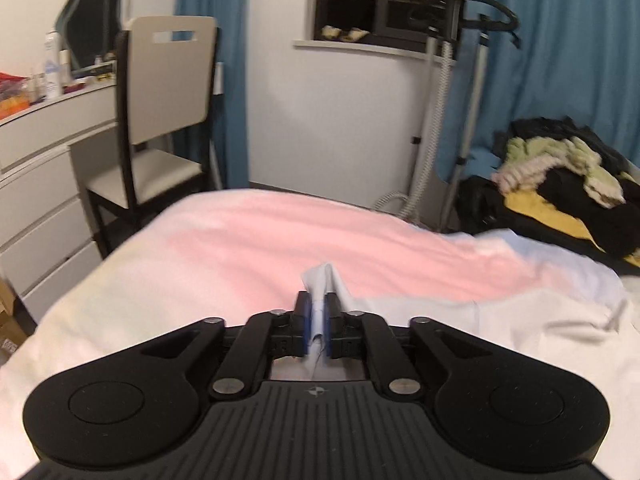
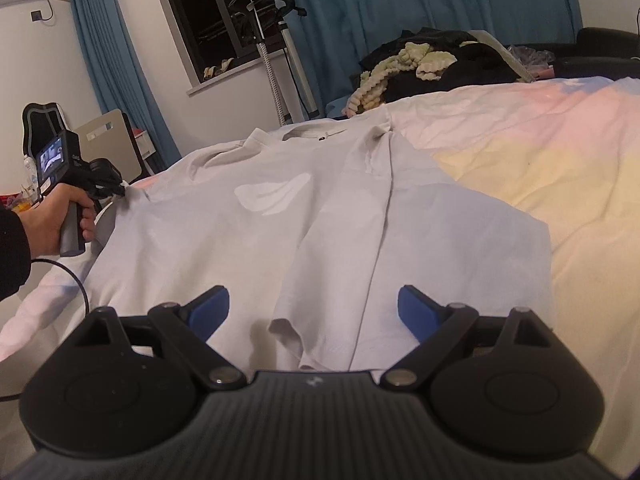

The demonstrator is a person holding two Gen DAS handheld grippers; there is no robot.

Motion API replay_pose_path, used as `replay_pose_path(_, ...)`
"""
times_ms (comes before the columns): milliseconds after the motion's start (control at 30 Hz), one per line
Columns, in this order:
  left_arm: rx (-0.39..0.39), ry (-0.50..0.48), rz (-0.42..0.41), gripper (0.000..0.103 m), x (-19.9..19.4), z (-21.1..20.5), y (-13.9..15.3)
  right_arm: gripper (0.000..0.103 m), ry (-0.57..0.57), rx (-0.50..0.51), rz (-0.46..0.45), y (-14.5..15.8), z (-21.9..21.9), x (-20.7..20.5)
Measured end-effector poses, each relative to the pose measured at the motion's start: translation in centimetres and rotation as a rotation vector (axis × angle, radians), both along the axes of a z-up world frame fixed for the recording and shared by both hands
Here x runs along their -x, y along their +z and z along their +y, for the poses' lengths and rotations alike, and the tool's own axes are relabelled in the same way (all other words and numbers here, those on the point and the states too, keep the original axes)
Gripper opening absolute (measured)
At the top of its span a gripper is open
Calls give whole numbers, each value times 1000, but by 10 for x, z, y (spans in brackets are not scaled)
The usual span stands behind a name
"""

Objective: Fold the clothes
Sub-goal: 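Release the hem with the left gripper and withdraw both grippers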

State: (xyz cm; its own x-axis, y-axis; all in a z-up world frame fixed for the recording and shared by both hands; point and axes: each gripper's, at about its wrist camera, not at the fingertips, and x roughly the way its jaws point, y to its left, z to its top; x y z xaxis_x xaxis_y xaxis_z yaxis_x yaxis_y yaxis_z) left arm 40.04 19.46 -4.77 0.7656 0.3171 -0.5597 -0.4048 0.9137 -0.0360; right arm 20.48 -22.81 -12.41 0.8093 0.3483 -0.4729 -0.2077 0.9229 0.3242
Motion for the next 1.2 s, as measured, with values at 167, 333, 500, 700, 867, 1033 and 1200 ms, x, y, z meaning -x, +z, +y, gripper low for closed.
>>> replay_pose_path(167,42,-52,-42,64,40,-25,14,92,15,2,-29,11,3,4)
replay_pose_path(333,46,-130,-91,70,111,-74,31,92,47,39,-104,26,7,20)
replay_pose_path(500,60,-203,-131,71,189,-120,35,92,81,76,-145,37,14,39)
replay_pose_path(700,128,-250,-124,71,274,-178,34,91,110,75,-176,54,15,65)
replay_pose_path(867,90,-321,-189,79,332,-209,36,91,80,88,-168,57,10,86)
replay_pose_path(1033,100,-373,-142,79,354,-216,20,84,32,81,-129,48,2,85)
replay_pose_path(1200,132,-381,-154,79,352,-212,19,72,1,53,-95,38,-3,74)
